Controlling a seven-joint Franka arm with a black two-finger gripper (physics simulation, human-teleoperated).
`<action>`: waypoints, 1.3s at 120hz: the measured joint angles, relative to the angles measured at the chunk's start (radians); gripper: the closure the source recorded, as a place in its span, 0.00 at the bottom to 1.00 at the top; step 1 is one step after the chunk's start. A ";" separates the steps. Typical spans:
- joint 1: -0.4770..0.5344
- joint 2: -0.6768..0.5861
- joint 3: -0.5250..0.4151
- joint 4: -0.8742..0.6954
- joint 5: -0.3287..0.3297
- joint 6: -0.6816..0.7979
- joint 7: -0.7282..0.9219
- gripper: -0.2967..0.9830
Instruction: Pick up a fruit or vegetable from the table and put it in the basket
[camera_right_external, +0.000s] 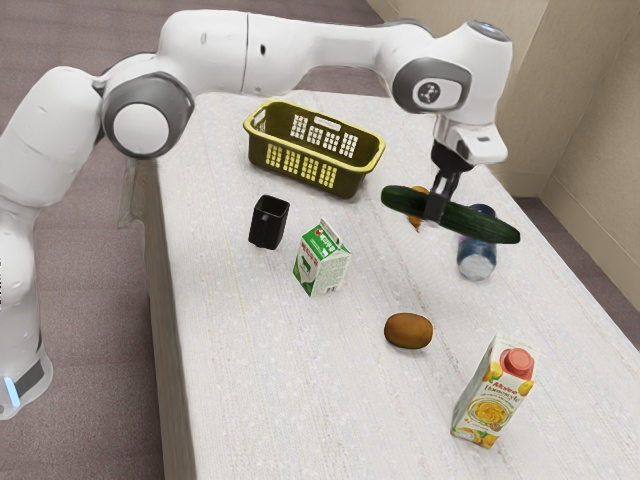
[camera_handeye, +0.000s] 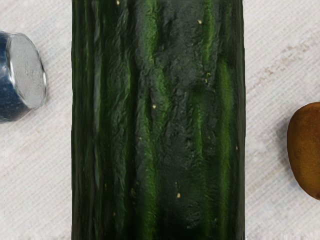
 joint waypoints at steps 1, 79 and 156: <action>0.003 -0.005 -0.003 0.000 -0.001 -0.003 0.000 0.60; 0.310 -0.126 0.086 0.092 0.009 -0.170 0.038 0.59; 0.374 0.017 0.210 0.021 0.017 0.011 0.269 0.61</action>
